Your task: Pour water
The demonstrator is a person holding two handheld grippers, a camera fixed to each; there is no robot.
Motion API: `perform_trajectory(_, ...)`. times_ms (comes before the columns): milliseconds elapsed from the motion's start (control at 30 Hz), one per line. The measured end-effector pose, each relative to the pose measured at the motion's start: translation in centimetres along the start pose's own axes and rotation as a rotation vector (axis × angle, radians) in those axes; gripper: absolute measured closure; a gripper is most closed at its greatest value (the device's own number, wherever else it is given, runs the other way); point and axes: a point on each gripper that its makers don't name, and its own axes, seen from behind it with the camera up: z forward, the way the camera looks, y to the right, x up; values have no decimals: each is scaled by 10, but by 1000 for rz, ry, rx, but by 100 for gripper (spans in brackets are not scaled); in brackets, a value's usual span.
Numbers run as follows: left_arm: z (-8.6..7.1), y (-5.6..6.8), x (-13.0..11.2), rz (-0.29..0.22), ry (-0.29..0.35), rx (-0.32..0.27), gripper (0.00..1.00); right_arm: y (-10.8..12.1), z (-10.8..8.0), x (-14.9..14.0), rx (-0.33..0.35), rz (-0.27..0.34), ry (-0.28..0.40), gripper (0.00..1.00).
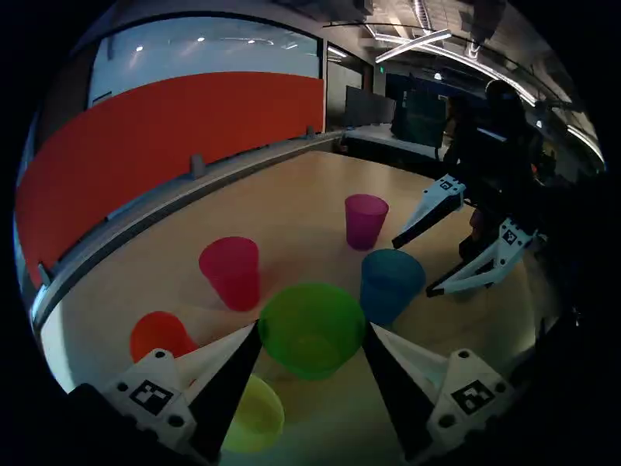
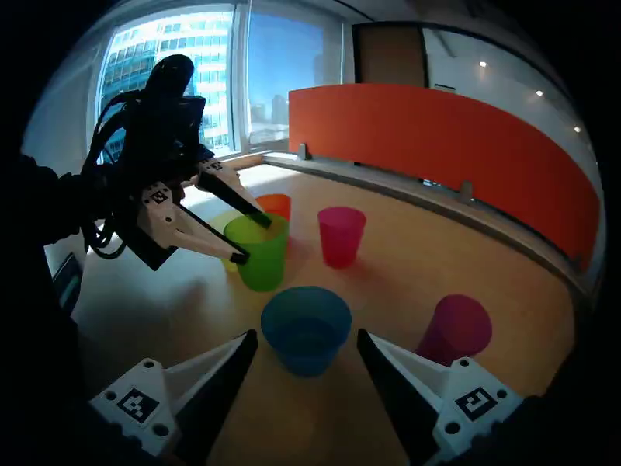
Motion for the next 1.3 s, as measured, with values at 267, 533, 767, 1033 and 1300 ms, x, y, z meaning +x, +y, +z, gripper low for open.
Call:
perform_trajectory(267,-17,-2,6,-8,38,14,11,1,13,-4,-5,-7,-5,0)
perform_trajectory(533,-37,-1,8,-16,71,29,11,-1,28,-5,-1,-10,-9,0)
perform_trajectory(767,-53,1,6,-18,85,43,11,0,39,-6,-6,-20,-9,0)
perform_trajectory(1033,-66,4,2,-33,100,55,11,1,44,-8,-5,-29,-20,9)
perform_trajectory(1300,-80,4,2,-52,129,67,11,-1,40,-4,-17,-25,-18,10)
